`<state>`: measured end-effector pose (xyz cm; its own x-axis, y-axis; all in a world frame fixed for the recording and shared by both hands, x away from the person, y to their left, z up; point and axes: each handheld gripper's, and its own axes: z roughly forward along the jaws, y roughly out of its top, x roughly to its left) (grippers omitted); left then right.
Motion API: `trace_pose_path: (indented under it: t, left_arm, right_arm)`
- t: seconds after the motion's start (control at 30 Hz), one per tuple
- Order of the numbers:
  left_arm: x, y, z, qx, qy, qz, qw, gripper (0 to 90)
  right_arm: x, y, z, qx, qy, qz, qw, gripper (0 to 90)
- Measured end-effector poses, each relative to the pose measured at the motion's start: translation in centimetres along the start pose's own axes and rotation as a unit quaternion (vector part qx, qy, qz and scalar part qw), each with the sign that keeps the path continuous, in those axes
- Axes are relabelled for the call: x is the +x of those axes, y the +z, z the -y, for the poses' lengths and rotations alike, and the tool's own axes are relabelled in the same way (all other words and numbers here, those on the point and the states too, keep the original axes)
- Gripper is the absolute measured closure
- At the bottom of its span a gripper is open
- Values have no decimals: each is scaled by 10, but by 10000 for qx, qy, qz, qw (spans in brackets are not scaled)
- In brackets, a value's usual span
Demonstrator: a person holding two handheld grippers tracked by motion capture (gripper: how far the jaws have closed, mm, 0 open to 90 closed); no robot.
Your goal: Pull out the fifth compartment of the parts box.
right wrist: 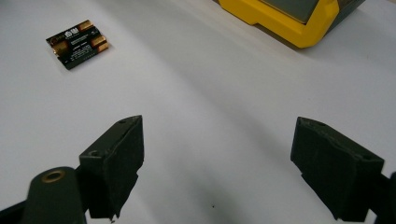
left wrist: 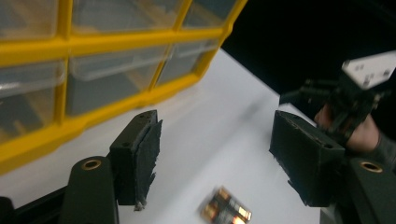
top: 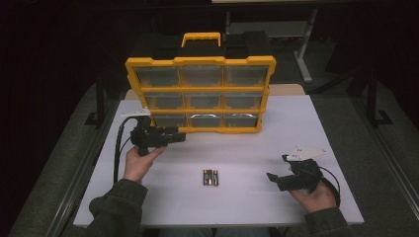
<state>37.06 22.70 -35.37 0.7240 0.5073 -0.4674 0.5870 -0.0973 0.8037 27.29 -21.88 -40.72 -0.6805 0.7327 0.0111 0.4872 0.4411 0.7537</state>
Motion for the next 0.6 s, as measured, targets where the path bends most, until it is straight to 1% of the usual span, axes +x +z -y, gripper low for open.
trace_pose_path:
  t: [0.03, 0.13, 0.17, 0.23, 0.27, 0.3, 0.33, 0.37, 0.4, 0.43, 0.47, 0.53, 0.57, 0.6]
  left_arm:
    - [0, 0, 0, 0, 0, 0, 10000, 338]
    - [0, 12, -12, -253, -54, -128, 9996, 360]
    - [0, 12, -12, -253, -54, -128, 9996, 368]
    - [-1, 22, -19, -446, -214, -144, 9987, 393]
    - [-1, 22, -19, -446, -214, -144, 9987, 418]
    - [-1, 28, -24, -481, -237, -191, 9984, 432]
    - [-1, 30, -26, -492, -238, -265, 9982, 434]
    - [-1, 30, -26, -492, -238, -265, 9982, 436]
    - [-2, 35, -31, -571, -291, -400, 9971, 447]
    - [-3, 38, -33, -667, -339, -455, 9962, 453]
    - [-3, 39, -34, -703, -357, -472, 9958, 457]
    - [-4, 44, -36, -828, -426, -439, 9947, 493]
    - [-5, 47, -37, -886, -517, -498, 9935, 500]
    - [-5, 48, -39, -900, -511, -548, 9931, 502]
  right_arm:
    - [0, 0, 0, 0, 0, 0, 10000, 165]
    - [-1, 1, 1, 29, -22, -15, 10000, 166]
    - [-1, 1, 1, 29, -22, -15, 10000, 166]
    - [0, 0, 0, 8, -26, -11, 10000, 170]
    - [0, 0, 0, 8, -26, -11, 10000, 170]
    - [-1, -1, 0, -20, -14, -18, 10000, 171]
    - [-2, 0, 0, -19, -14, -27, 10000, 171]
    - [-2, 0, 0, -19, -14, -27, 10000, 171]
    - [-2, 0, 1, 27, -27, -36, 10000, 171]
    - [-2, 0, 1, 20, -18, -39, 10000, 171]
    - [-1, 0, 1, 25, -11, -44, 10000, 172]
    - [-1, -1, 1, -8, -40, -42, 10000, 174]
    - [-1, -1, 1, -15, -46, -47, 10000, 175]
    - [-2, -1, 1, -28, -19, -58, 10000, 175]
